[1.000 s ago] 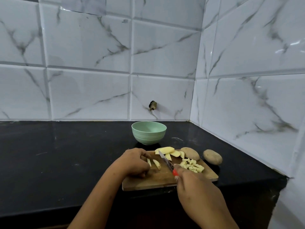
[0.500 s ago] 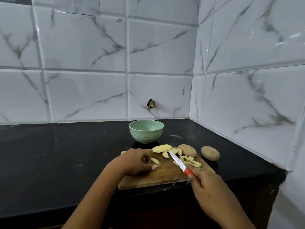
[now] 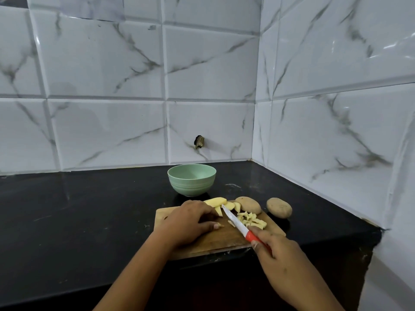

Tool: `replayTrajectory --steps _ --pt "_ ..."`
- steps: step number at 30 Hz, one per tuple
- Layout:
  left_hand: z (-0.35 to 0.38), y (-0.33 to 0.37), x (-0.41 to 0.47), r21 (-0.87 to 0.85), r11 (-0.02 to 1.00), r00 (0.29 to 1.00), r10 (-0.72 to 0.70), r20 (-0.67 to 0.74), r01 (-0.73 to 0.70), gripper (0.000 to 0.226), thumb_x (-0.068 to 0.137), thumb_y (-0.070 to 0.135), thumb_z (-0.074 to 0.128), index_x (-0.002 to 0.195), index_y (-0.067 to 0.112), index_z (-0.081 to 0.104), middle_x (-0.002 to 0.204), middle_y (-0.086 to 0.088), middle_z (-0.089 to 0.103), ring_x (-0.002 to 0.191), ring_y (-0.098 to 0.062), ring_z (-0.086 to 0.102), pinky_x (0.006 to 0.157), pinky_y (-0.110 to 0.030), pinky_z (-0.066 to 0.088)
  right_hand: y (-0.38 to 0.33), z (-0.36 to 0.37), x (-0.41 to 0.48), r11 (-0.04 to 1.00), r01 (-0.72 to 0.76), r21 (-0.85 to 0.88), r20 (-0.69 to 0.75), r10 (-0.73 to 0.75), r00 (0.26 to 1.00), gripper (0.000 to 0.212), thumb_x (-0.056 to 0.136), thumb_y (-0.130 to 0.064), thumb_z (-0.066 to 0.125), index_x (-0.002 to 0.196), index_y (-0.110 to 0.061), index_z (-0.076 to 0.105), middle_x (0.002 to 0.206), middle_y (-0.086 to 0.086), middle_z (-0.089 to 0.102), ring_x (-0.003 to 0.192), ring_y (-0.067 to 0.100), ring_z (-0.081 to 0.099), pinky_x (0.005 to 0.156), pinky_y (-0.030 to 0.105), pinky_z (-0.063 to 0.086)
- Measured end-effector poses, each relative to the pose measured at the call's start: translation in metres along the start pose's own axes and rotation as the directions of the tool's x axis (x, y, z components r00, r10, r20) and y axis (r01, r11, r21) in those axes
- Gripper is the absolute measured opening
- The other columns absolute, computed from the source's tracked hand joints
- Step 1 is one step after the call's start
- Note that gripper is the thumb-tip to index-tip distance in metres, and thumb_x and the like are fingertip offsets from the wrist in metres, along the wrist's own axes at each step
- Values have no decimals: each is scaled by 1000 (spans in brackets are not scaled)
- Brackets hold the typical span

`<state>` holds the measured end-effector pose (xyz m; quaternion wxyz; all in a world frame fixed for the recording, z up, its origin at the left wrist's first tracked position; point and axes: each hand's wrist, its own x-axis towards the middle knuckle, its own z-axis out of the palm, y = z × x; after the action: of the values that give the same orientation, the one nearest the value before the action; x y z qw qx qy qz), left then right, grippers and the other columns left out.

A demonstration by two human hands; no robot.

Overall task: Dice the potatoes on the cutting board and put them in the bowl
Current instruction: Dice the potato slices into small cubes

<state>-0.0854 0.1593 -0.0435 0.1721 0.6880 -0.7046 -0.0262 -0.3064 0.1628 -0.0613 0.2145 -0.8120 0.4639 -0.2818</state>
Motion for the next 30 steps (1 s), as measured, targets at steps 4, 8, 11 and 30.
replayTrajectory --steps 4,8,11,30 --pt "5 7 -12 -34 999 989 -41 -142 37 19 88 44 60 103 35 66 102 17 59 93 0 49 80 -19 40 -5 -3 -7 999 20 -33 -14 -21 1000 43 101 -41 36 143 -47 32 123 -15 55 101 2 54 85 20 48" --pt "12 13 -24 -80 994 954 -99 -282 80 14 89 34 62 101 36 68 93 21 56 80 4 48 68 -8 34 -18 -4 -18 991 37 -130 12 -36 999 44 101 -45 34 144 -52 25 126 -14 55 104 3 55 85 19 46" --pt "15 18 -30 -137 984 936 -152 -317 113 15 89 29 62 101 36 69 96 21 60 80 5 51 66 -6 36 -25 -1 -22 974 50 -223 73 -35 997 45 102 -45 30 145 -52 20 119 -13 59 101 2 56 83 17 45" --pt "4 22 -40 -298 925 911 -318 -264 236 5 86 30 67 83 32 71 75 20 57 69 1 51 53 -8 34 -54 9 -9 880 27 -475 376 175 910 64 103 -33 36 150 -42 -7 139 6 47 119 20 52 93 33 41"
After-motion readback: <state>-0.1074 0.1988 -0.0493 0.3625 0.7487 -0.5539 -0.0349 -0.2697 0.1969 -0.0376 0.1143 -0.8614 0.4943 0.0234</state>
